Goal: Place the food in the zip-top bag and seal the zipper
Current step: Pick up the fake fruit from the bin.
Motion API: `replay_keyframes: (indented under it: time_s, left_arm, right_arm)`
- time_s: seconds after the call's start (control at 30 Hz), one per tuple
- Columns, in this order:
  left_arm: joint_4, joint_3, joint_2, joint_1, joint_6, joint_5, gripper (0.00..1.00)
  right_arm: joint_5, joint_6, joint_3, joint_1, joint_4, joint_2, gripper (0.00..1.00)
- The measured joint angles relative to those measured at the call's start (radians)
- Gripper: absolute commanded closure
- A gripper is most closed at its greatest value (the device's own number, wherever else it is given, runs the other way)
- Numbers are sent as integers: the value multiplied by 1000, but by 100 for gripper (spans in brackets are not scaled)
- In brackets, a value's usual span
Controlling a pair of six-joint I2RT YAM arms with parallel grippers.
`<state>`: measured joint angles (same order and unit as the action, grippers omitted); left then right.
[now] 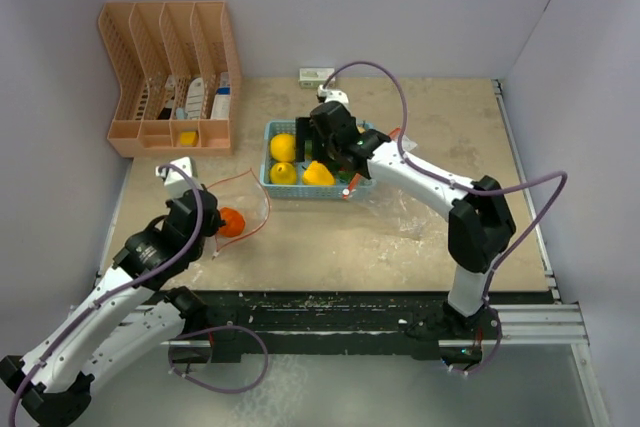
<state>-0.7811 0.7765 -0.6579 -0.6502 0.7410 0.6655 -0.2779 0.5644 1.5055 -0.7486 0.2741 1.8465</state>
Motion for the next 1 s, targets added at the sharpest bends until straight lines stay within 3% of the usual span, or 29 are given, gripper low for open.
replay_keyframes:
  time_s: [0.13,0.37,0.7,1.0]
  left_arm:
    - [0,0,7,0,0,0,100]
    - [2,0,13,0,-1,-1,100]
    - [8,0,17,0,-5,-13,100]
    - [10,0,16,0,-12,-24,100]
  right_arm:
    - [-35,34,69,8,21,-14,0]
    - [-112,134,191,43,81,183,1]
    - [-222,217,194,63,140,249,9]
    - [-196,219,160,81,96,297,16]
